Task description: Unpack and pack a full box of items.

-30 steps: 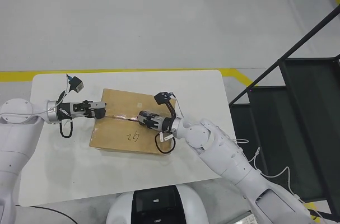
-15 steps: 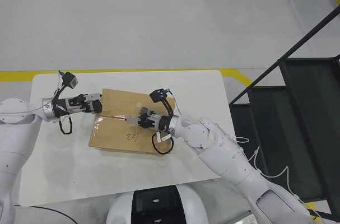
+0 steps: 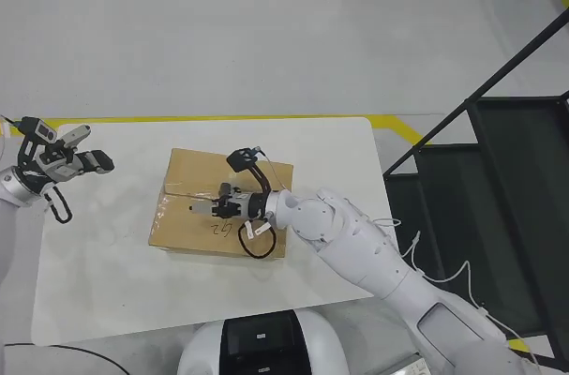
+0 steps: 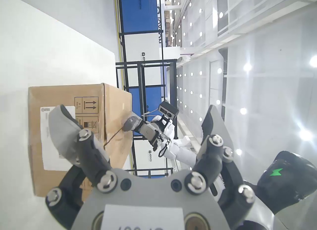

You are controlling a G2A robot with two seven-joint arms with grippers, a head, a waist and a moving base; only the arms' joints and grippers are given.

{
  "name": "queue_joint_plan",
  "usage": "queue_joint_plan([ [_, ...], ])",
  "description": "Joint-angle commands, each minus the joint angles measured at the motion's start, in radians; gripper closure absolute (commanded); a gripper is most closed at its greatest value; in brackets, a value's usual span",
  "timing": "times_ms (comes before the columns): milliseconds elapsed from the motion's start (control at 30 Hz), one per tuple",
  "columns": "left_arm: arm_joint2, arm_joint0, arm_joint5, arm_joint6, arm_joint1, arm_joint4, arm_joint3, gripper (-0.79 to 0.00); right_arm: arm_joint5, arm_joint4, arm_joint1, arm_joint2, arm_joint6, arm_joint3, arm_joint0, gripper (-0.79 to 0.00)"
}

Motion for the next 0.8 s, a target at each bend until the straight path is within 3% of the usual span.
queue_joint_plan([
  [0,-0.007,0.021,0.013,0.023,0.003,0.004,-0.031,-0.785,-0.007,0.019,-0.012,-0.02,-0.004,0.031,0.023,-0.785],
  [300,-0.113,0.144,0.037,0.148,0.032,-0.024,-0.148,-0.785,-0.028,0.066,-0.065,-0.089,-0.017,0.121,0.109,-0.785],
  [500,-0.195,0.243,0.04,0.303,0.044,-0.062,-0.235,-0.785,-0.044,0.088,-0.093,-0.116,-0.02,0.167,0.143,-0.785],
  [767,-0.195,0.243,0.04,0.303,0.044,-0.062,-0.235,-0.785,-0.067,0.09,-0.097,-0.111,-0.021,0.176,0.144,-0.785],
])
